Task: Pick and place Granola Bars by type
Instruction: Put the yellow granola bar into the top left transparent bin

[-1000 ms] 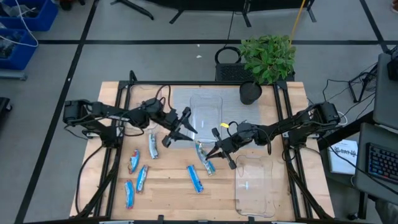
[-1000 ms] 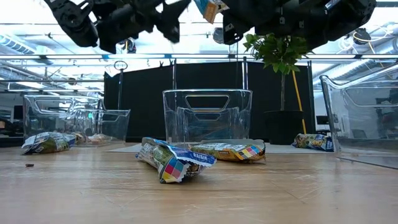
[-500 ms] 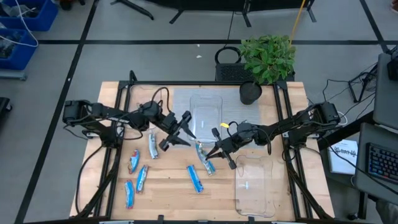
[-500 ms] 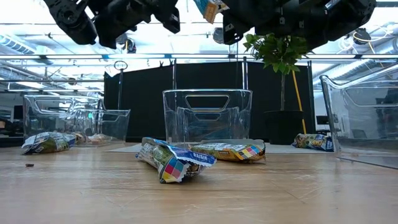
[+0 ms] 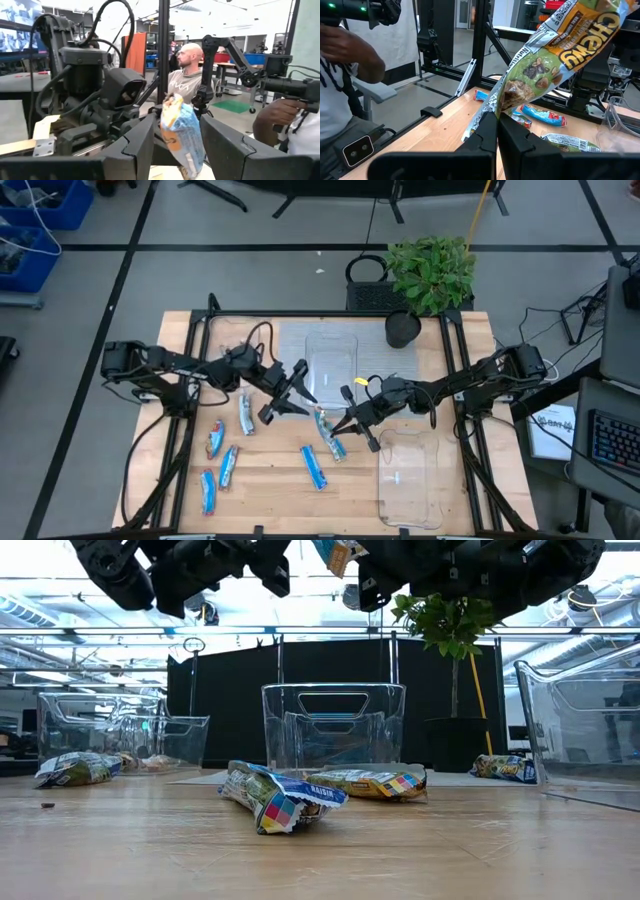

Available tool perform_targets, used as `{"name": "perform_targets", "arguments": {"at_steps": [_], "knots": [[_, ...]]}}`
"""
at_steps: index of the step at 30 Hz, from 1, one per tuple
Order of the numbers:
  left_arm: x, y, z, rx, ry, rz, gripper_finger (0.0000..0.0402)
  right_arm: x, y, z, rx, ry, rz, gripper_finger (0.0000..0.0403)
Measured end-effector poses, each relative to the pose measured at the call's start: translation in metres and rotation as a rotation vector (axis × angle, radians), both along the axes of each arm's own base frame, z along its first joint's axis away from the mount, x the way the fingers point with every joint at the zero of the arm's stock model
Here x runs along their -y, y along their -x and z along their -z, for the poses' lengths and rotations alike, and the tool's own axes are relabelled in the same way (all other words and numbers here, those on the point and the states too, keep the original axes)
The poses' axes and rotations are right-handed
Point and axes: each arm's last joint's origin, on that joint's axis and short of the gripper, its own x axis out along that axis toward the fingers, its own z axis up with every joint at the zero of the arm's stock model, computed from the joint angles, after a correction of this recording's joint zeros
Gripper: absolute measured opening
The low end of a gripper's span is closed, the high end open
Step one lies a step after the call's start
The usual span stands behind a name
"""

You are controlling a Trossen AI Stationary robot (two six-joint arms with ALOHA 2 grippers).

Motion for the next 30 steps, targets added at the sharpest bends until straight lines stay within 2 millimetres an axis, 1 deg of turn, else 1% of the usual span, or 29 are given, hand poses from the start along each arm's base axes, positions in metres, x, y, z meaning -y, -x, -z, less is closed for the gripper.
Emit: {"name": "perform_targets", "arguments": {"at_steps": [11, 15, 18, 21, 24, 30], "knots": [[0.012, -0.001, 0.0, -0.003, 0.018, -0.008, 0.0166, 0.0, 0.0, 0.0, 0.005, 0.0, 0.0, 0.0], [0.012, -0.003, 0.001, -0.006, 0.027, -0.049, 0.0166, 0.0, 0.0, 0.0, 0.005, 0.0, 0.0, 0.0], [0.013, -0.012, 0.005, -0.033, 0.034, -0.043, 0.0166, 0.0, 0.0, 0.0, 0.004, 0.0, 0.0, 0.0], [0.015, -0.027, 0.003, -0.026, 0.042, -0.011, 0.0166, 0.0, 0.0, 0.0, 0.003, 0.0, 0.0, 0.0], [0.016, -0.038, 0.004, -0.051, 0.051, 0.051, 0.0166, 0.0, 0.0, 0.001, -0.005, 0.001, 0.0, 0.0], [0.017, -0.039, 0.0, -0.043, 0.034, 0.154, 0.0166, 0.0, 0.0, 0.001, -0.009, 0.002, 0.0, 0.0]]}}
